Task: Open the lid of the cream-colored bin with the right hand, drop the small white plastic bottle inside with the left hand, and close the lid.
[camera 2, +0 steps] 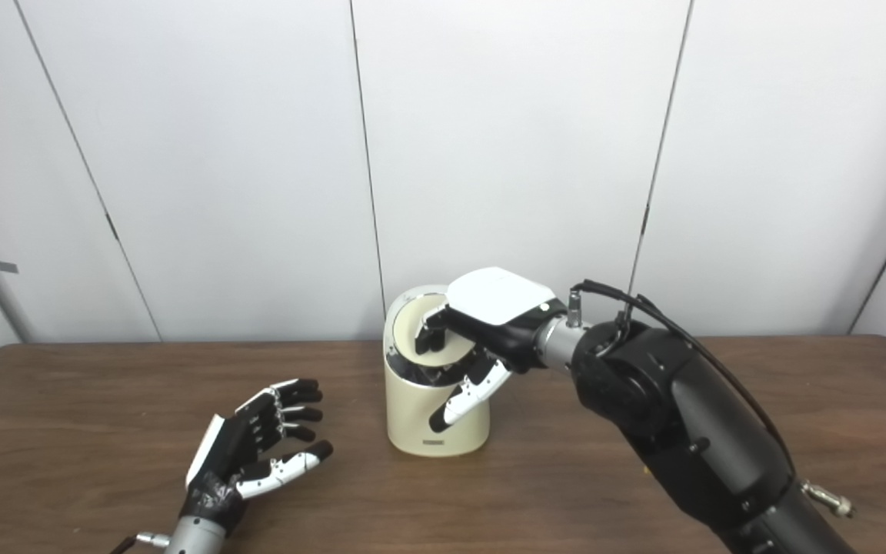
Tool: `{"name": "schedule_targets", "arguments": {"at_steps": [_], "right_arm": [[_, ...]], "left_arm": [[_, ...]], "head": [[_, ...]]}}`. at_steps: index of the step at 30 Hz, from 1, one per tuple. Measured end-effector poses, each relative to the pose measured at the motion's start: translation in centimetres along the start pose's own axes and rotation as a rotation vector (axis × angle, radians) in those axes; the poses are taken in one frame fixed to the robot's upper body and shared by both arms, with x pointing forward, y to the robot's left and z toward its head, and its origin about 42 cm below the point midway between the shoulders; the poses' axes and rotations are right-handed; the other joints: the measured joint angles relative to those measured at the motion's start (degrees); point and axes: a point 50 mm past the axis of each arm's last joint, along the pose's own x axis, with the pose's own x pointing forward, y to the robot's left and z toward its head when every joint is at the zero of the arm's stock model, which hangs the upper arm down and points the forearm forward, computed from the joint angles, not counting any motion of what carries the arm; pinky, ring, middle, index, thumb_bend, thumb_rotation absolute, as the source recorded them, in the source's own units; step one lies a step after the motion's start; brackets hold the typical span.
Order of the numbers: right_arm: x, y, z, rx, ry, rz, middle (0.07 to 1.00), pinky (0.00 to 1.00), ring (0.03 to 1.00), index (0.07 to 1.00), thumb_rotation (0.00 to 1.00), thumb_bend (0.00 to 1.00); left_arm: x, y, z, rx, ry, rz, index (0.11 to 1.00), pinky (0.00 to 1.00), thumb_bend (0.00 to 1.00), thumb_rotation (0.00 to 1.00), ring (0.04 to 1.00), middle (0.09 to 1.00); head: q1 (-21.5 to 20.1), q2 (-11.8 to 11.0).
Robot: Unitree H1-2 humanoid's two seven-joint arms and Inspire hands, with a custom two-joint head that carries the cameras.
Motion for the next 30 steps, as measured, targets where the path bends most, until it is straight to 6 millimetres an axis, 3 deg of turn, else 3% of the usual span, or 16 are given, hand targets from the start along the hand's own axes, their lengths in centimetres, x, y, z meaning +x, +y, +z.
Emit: {"name": "schedule_targets", "arguments": {"at_steps": [13, 30], "right_arm": [[1.9, -0.8, 0.7, -0.078, 0.023, 0.063, 0.806, 0.9, 0.877, 0.731, 0.62, 0.7], [1.5, -1.2, 1.4, -0.096, 0.044, 0.096, 0.803, 0.89, 0.871, 0.731, 0.62, 0.71]], "left_arm": [[0.0, -0.1, -0.1, 0.003, 0.008, 0.002, 0.735, 0.59, 0.69, 0.01, 0.685, 0.738], [-0.1, -0.1, -0.1, 0.002, 0.01, 0.003, 0.739, 0.59, 0.7, 0.02, 0.683, 0.741]], "head": [[0.0, -0.35], [0.27, -0.09]]}}
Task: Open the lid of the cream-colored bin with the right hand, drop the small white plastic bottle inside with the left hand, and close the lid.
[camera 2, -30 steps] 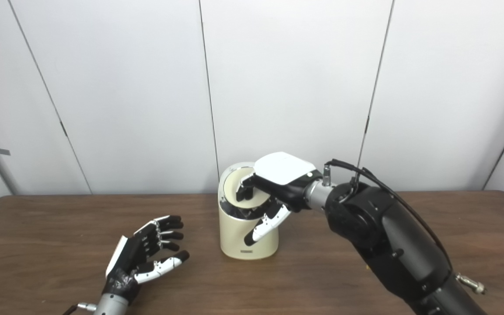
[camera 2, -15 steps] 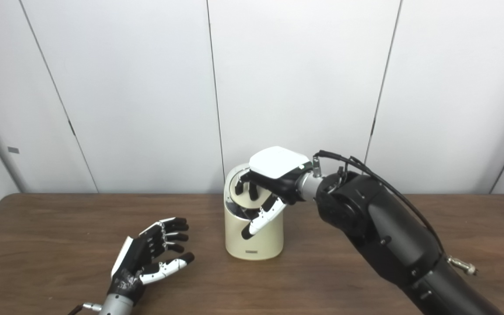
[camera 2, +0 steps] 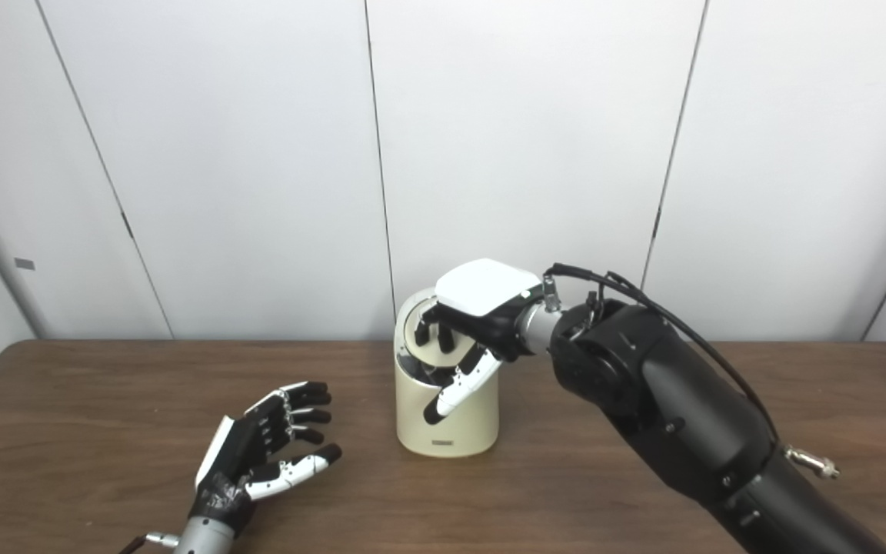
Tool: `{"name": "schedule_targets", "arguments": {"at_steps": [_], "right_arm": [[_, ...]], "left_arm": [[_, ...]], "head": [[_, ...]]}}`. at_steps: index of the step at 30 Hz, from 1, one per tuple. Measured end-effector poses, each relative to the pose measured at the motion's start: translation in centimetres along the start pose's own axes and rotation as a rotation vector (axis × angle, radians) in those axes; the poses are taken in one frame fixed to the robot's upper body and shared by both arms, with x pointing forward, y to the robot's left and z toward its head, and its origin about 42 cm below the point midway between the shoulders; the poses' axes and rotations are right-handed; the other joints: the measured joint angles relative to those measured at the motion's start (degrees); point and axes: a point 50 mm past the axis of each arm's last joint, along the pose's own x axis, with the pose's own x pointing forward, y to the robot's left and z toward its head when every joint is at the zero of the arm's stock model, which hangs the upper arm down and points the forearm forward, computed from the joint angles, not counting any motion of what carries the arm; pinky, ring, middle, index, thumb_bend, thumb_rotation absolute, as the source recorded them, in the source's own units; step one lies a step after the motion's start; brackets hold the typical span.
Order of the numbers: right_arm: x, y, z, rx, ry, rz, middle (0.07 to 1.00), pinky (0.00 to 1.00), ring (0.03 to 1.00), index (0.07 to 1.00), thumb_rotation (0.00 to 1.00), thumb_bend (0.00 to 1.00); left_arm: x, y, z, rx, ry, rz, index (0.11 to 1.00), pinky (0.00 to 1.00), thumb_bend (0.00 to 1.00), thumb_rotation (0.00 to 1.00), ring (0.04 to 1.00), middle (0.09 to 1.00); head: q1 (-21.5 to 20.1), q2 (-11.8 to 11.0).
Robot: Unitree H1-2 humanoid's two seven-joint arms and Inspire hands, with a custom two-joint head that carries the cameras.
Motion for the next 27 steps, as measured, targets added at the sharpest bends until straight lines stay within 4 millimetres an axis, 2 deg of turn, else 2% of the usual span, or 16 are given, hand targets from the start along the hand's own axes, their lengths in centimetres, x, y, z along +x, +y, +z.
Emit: {"name": "schedule_targets", "arguments": {"at_steps": [7, 15, 22, 27], "right_arm": [[-1.4, 0.2, -0.8, 0.1, -0.003, 0.005, 0.78, 0.84, 0.863, 0.726, 0.63, 0.7], [-2.6, -0.7, -1.3, 0.176, 0.007, 0.029, 0.758, 0.74, 0.82, 0.735, 0.61, 0.68], [-3.7, -0.6, -3.1, 0.241, 0.043, 0.013, 0.742, 0.71, 0.792, 0.713, 0.48, 0.66], [-4.1, -0.1, -3.3, 0.265, 0.047, -0.026, 0.733, 0.67, 0.756, 0.714, 0.4, 0.66]], "left_arm": [[-0.1, 0.1, 0.0, 0.001, 0.0, -0.001, 0.744, 0.6, 0.69, 0.01, 0.691, 0.747], [0.0, 0.1, 0.1, -0.001, -0.005, -0.004, 0.741, 0.59, 0.7, 0.03, 0.682, 0.743], [0.0, 0.1, 0.2, 0.002, -0.005, -0.005, 0.742, 0.58, 0.7, 0.03, 0.678, 0.743], [0.0, 0.1, 0.2, 0.001, 0.001, -0.005, 0.741, 0.58, 0.7, 0.03, 0.678, 0.741]], "head": [[0.0, 0.09], [-0.09, 0.09], [-0.09, 0.18], [-0.09, 0.26]]}}
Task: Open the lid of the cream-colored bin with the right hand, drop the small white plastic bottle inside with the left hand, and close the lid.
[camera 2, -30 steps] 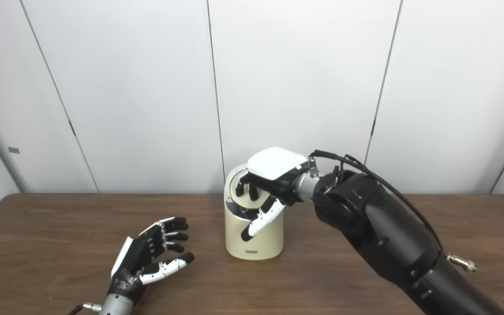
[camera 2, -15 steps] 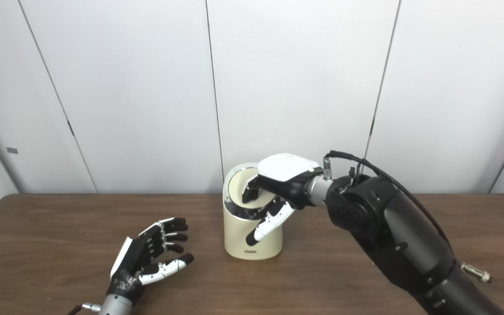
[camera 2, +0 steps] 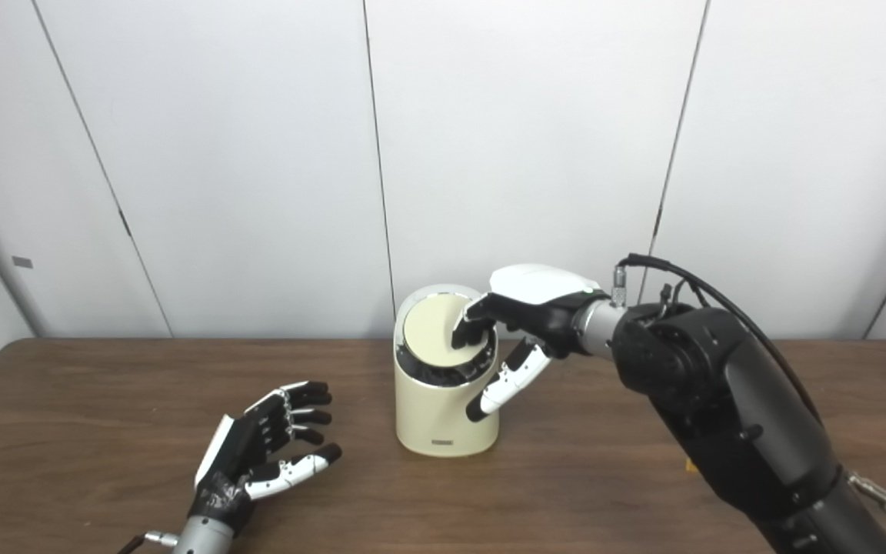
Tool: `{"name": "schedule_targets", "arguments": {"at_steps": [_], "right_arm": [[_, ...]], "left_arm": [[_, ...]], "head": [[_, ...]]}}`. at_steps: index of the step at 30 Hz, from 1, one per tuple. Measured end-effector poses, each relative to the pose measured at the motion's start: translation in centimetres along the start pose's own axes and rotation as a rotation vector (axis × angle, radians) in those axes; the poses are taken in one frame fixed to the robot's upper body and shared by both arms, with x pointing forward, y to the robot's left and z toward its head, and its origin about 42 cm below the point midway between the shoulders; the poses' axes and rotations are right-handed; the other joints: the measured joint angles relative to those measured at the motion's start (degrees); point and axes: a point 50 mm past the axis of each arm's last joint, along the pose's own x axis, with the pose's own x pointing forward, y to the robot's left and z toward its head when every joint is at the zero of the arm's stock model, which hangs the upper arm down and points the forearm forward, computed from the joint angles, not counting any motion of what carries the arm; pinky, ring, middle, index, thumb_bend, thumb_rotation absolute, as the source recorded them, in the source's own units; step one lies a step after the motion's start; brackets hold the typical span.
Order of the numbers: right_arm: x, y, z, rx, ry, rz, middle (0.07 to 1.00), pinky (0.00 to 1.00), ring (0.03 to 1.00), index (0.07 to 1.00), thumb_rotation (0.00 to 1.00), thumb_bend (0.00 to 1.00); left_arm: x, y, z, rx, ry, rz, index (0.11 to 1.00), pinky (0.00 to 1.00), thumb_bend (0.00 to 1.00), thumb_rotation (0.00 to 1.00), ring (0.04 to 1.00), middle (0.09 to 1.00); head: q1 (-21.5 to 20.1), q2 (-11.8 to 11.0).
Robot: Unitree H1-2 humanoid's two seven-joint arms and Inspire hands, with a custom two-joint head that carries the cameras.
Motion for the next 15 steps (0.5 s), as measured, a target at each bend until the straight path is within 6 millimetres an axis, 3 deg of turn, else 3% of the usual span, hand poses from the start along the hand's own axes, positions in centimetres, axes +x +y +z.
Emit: {"name": "schedule_targets", "arguments": {"at_steps": [10, 15], "right_arm": [[-0.6, 1.8, -1.7, 0.077, -0.001, -0.14, 0.728, 0.58, 0.699, 0.719, 0.33, 0.68], [-0.8, 2.4, -2.7, 0.189, 0.007, -0.267, 0.754, 0.61, 0.73, 0.734, 0.27, 0.68]], "left_arm": [[0.0, 0.0, 0.0, 0.003, 0.003, 0.0, 0.74, 0.58, 0.7, 0.02, 0.675, 0.739], [0.0, 0.0, 0.0, 0.004, 0.003, -0.001, 0.744, 0.58, 0.69, 0.01, 0.678, 0.744]], "head": [[-0.26, 0.17], [-0.26, 0.18]]}}
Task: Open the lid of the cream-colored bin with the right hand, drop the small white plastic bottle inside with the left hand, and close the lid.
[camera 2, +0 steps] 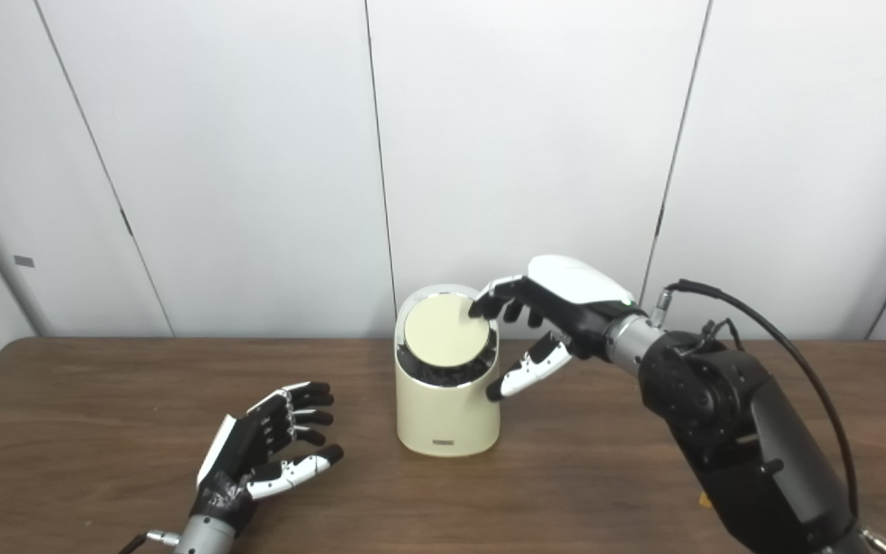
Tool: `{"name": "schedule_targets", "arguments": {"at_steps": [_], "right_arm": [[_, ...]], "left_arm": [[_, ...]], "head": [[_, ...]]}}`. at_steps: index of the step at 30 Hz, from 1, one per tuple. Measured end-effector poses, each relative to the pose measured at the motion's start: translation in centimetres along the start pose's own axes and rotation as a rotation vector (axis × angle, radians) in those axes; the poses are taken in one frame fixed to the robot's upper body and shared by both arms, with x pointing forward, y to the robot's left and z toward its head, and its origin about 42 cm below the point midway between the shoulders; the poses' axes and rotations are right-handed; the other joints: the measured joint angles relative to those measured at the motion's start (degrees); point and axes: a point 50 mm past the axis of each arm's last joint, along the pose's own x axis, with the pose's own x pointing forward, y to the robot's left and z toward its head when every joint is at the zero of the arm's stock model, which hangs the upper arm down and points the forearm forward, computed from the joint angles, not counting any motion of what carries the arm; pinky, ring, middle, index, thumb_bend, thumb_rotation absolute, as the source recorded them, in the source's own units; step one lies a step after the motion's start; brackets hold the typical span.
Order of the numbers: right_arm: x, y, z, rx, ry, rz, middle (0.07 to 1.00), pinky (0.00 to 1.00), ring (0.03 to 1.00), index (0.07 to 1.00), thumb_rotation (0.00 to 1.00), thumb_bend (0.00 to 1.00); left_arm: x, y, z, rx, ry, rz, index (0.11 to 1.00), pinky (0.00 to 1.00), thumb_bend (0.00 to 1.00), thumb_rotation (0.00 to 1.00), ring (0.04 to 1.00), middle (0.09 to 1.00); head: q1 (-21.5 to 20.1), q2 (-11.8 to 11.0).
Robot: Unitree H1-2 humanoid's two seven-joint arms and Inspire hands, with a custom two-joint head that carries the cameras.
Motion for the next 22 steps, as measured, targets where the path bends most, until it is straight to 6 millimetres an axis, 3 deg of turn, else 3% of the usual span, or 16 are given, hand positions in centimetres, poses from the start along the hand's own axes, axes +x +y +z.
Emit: {"name": "schedule_targets", "arguments": {"at_steps": [3, 7, 11, 15, 22], "right_arm": [[-0.6, 0.8, -0.6, 0.117, 0.01, -0.105, 0.726, 0.52, 0.668, 0.708, 0.19, 0.7], [-1.8, 2.4, -1.6, 0.286, 0.053, -0.231, 0.737, 0.53, 0.674, 0.723, 0.17, 0.66], [-3.2, 3.7, -2.8, 0.355, 0.108, -0.26, 0.743, 0.58, 0.701, 0.73, 0.18, 0.64], [-5.0, 4.9, -3.5, 0.465, 0.171, -0.329, 0.762, 0.58, 0.704, 0.744, 0.16, 0.61], [-6.7, 10.2, -5.4, 0.637, 0.24, -0.379, 0.743, 0.57, 0.68, 0.738, 0.18, 0.6]], "left_arm": [[0.0, 0.0, 0.0, -0.001, 0.0, 0.0, 0.744, 0.58, 0.7, 0.02, 0.68, 0.744], [0.0, 0.0, 0.0, -0.001, 0.0, 0.0, 0.74, 0.58, 0.7, 0.01, 0.68, 0.741], [0.0, 0.0, 0.0, -0.003, -0.001, 0.0, 0.744, 0.59, 0.71, 0.01, 0.681, 0.742], [-0.1, 0.1, 0.0, -0.005, 0.001, 0.001, 0.746, 0.59, 0.7, 0.03, 0.683, 0.744], [-0.1, 0.2, 0.0, -0.011, -0.001, -0.002, 0.742, 0.6, 0.7, 0.03, 0.69, 0.744]], "head": [[-0.26, -0.09], [-0.53, -0.09], [-0.97, -0.09], [-1.32, -0.26], [-2.2, -0.44]]}}
